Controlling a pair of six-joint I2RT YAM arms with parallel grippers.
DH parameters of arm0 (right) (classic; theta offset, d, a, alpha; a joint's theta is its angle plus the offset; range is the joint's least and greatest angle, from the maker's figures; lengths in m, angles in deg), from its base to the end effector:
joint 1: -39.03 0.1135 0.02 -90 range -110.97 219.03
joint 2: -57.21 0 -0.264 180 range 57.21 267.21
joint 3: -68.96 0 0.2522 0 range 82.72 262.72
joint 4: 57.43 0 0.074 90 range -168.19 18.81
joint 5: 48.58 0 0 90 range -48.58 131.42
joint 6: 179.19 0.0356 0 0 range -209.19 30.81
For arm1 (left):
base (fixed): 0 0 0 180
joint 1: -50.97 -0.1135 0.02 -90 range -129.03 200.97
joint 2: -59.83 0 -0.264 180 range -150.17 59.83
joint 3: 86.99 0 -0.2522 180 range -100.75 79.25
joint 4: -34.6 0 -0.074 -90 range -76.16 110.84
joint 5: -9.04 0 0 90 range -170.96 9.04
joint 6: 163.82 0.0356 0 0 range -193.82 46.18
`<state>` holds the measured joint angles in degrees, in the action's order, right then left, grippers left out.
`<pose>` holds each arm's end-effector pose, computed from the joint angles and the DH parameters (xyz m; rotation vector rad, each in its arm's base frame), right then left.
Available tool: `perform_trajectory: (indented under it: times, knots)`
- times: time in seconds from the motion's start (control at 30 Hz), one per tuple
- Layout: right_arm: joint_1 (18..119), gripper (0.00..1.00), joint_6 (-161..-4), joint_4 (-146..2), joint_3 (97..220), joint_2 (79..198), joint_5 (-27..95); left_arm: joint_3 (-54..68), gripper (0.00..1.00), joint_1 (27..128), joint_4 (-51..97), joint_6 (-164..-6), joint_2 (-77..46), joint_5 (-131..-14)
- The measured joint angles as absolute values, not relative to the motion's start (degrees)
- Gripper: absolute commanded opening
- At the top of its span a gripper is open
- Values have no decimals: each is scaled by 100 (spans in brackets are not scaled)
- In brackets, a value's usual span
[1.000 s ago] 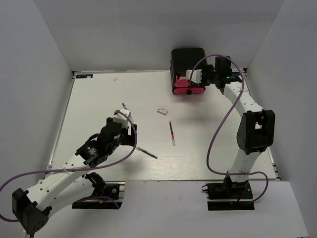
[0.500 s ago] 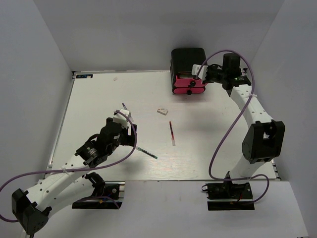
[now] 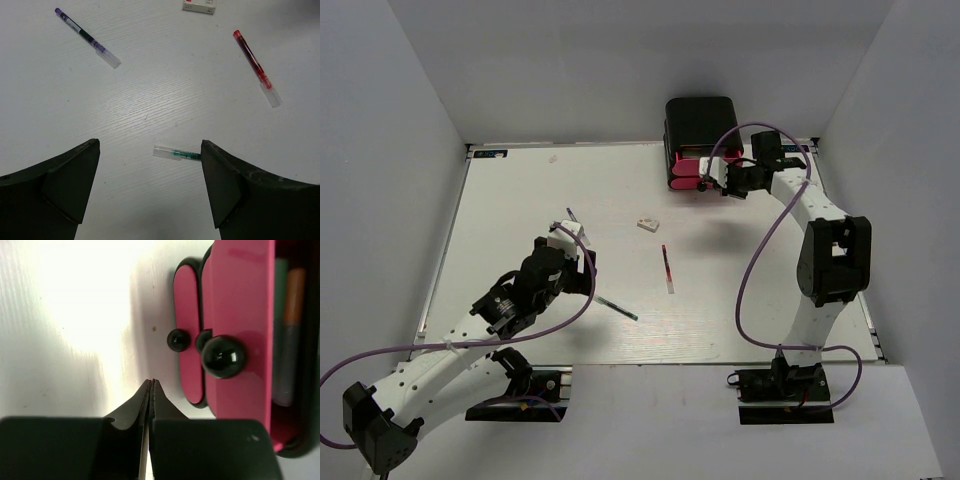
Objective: Sort the stationery into containers
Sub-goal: Close the drawer at the center of the board.
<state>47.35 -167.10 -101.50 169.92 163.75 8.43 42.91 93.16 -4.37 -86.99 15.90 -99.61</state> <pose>0.4063 0.0790 0.2629 -1.7181 1.4765 0.0754 0.1345 -0.1065 0.2654 0.3457 2.0897 -0.2275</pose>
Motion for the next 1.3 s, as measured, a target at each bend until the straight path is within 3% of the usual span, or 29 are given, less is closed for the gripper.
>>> perform_trajectory:
  times: [0.73,1.3]
  knots:
    - [4739,0,-15353,-8005,16806,16547,1664,4291,92,9316,-407,-8699,1643,-9937]
    - [4741,0,-14754,-7522,16812,16788,1710,4291,92,9316,-398,-8699,1641,-9909]
